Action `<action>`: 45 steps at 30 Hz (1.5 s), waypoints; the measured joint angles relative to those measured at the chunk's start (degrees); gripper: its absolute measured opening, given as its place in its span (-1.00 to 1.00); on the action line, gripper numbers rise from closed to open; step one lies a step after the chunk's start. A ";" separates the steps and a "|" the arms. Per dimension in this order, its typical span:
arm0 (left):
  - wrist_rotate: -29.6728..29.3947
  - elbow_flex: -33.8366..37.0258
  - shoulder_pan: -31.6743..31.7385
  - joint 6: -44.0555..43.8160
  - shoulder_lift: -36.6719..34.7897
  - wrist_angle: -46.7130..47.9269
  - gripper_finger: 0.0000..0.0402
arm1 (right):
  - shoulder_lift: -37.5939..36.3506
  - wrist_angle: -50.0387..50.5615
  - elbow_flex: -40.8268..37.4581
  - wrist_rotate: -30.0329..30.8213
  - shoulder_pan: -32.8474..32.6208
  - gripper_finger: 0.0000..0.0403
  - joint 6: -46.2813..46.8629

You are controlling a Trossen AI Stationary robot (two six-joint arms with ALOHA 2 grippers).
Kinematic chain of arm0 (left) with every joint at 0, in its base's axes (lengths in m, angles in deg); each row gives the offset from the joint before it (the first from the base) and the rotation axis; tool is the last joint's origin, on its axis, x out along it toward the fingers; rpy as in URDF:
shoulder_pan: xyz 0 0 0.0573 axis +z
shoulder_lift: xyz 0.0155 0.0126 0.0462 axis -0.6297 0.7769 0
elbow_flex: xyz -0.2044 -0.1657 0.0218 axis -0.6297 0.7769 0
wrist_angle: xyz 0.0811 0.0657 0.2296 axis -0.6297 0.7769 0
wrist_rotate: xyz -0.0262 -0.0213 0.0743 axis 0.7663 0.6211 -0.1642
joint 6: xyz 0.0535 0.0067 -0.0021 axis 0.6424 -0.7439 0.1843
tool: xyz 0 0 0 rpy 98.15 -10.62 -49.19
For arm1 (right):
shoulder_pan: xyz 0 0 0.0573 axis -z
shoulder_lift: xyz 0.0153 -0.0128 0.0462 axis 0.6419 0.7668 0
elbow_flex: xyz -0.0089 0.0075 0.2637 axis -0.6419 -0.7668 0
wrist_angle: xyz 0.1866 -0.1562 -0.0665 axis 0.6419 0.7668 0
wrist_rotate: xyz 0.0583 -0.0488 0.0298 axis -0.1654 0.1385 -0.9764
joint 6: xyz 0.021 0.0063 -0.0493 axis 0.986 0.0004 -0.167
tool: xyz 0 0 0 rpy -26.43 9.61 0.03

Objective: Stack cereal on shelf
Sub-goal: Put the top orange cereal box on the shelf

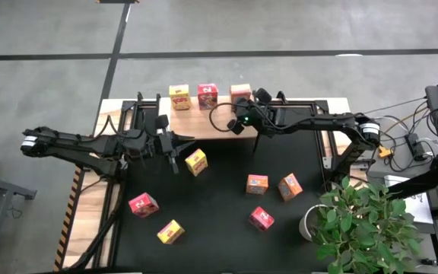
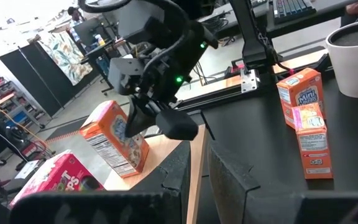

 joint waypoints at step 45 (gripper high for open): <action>0.00 0.07 -0.02 0.74 0.01 0.28 -0.81 | 3.58 1.38 0.04 1.69 3.16 -0.96 0.30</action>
